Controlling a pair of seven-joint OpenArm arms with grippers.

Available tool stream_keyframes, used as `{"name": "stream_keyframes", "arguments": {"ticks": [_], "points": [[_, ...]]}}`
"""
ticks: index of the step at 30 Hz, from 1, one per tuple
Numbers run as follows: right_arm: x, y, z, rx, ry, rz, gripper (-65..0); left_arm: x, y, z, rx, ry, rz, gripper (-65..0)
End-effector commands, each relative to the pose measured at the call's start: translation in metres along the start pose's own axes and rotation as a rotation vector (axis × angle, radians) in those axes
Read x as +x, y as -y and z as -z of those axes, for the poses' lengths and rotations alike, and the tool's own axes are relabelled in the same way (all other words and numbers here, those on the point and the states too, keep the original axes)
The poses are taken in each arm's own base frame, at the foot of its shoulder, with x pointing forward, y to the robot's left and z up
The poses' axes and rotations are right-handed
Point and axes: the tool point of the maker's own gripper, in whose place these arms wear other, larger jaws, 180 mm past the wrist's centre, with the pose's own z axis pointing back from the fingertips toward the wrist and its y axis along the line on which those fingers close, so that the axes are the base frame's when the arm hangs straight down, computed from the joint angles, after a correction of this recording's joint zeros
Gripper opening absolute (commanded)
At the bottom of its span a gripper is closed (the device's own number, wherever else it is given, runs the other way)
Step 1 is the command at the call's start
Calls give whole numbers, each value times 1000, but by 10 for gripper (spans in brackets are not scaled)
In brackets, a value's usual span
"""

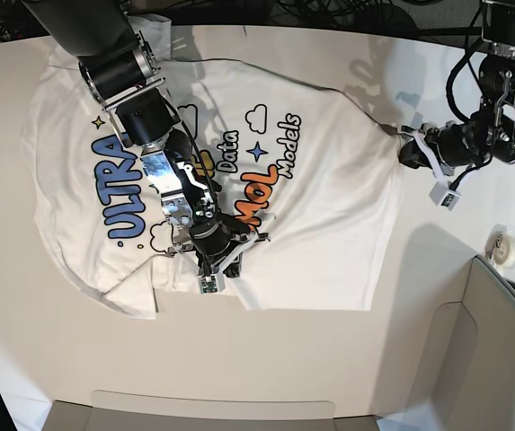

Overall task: Layout the t-shirt on the table in an organized manner, then fold the t-shirt properly
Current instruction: 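Grasp the shirt edge with the left gripper and pull it outward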

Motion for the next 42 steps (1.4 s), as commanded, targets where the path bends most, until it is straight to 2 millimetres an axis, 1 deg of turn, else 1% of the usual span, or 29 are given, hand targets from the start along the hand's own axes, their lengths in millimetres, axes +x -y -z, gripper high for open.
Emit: {"name": "stream_keyframes", "arguments": {"ticks": [1,3,4,5,7,8,9,10,11,13,15,16,18,20,22,23,25,26,27,29,31,34,36,39,42], "points": [[-37,17,-4,-52,-155,1,-650,19,-6,-22,38,40,49,-650],[-37,18,-4,-54,-156,0,-650,35,0,-49,76,79,106,-650],[-37,18,-4,-54,-156,0,-650,43,4,-59,90,101,134,-650],[-37,23,-5,-62,-156,-2,-650,51,12,-69,95,127,159,-650],[-38,24,-5,-63,-158,-3,-650,62,26,-83,89,170,181,-650],[-39,24,-5,-63,-160,-2,-650,61,30,-86,79,169,178,-650],[-39,23,-5,-62,-159,-2,-650,60,35,-87,56,165,164,-650],[-39,23,-5,-62,-159,-2,-650,65,42,-87,23,185,156,-650],[-40,23,-5,-62,-161,-1,-650,76,49,-88,-12,227,151,-650],[-40,23,-5,-62,-161,-1,-650,91,64,-89,-75,290,140,-650],[-41,23,-5,-62,-162,-1,-650,100,83,-83,-156,343,105,-650],[-42,23,-6,-62,-164,-1,-650,102,89,-80,-182,359,83,-650],[-50,24,-7,-63,-176,3,-650,99,95,-66,-214,344,46,-637],[-52,25,-8,-66,-181,3,-650,97,86,-47,-191,290,24,-630],[-55,27,-9,-69,-184,2,-650,88,67,-30,-140,224,-12,-629],[-57,27,-10,-68,-187,1,-650,78,54,-22,-104,180,-36,-629],[-63,33,-12,-77,-196,0,-650,58,30,-9,-25,99,-76,-629],[-63,34,-13,-80,-197,-1,-650,54,19,-4,16,90,-89,-629],[-63,34,-13,-80,-197,-1,-650,49,5,0,68,81,-99,-629],[-64,34,-13,-79,-199,0,-650,41,-27,0,180,65,-99,-629],[-64,34,-13,-79,-198,-1,-650,36,-47,4,252,74,-102,-629],[-64,33,-13,-79,-198,0,-650,31,-68,4,325,80,-91,-630],[-64,34,-13,-80,-198,0,-650,33,-68,2,333,80,-84,-630],[-65,34,-13,-81,-201,-1,-650,43,-61,-5,336,100,-56,-630],[-66,33,-13,-79,-204,0,-650,49,-51,-6,325,101,-47,-626]]}}
